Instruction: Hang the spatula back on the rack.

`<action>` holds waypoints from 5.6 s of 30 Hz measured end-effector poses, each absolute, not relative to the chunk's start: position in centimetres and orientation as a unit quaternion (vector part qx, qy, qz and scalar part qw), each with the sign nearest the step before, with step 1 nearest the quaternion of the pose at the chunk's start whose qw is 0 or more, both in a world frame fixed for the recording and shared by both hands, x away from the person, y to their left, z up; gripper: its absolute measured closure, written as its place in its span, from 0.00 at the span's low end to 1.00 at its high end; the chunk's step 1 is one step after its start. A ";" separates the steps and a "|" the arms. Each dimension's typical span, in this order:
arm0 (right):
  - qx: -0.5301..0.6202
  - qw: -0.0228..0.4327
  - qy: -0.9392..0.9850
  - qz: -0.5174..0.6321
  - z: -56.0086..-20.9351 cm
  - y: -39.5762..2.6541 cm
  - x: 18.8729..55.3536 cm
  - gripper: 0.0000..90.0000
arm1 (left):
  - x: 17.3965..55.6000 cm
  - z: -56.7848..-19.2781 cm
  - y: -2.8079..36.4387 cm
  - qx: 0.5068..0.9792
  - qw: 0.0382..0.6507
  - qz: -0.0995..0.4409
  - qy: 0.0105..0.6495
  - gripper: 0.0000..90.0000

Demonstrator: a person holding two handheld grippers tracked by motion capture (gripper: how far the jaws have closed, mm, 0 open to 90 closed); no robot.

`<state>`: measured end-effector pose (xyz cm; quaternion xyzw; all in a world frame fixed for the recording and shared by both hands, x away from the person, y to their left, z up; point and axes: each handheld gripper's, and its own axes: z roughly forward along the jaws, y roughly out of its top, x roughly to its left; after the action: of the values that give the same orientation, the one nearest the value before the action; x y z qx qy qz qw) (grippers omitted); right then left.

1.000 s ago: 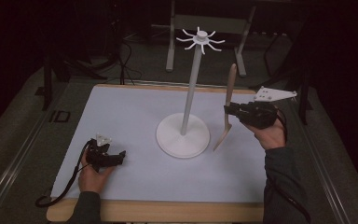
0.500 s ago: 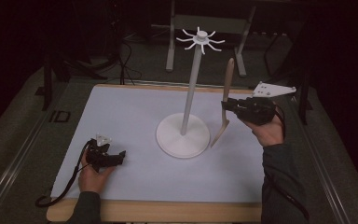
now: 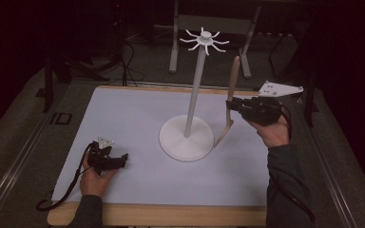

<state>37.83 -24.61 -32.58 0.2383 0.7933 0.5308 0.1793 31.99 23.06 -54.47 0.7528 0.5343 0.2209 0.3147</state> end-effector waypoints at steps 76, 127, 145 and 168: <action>0.132 0.103 0.800 0.577 -31.6 -15.1 38.8 0.87 | 32.0 -54.5 23.1 0.753 0.315 0.221 0.534 0.16; 0.180 0.012 0.757 0.628 -32.7 -11.3 43.5 0.87 | 32.0 -54.5 23.1 0.753 0.315 0.221 0.534 0.16; 0.181 0.007 0.744 0.643 -33.7 -12.7 43.8 0.85 | 32.0 -54.5 23.1 0.752 0.315 0.222 0.534 0.16; 0.175 0.091 0.751 0.630 -32.9 -14.9 41.4 0.55 | 32.0 -54.5 23.1 0.753 0.314 0.220 0.534 0.16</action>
<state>41.39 -14.91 -32.88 0.1749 0.7510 0.6301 0.0915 31.98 23.07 -54.45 0.7533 0.5341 0.2203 0.3144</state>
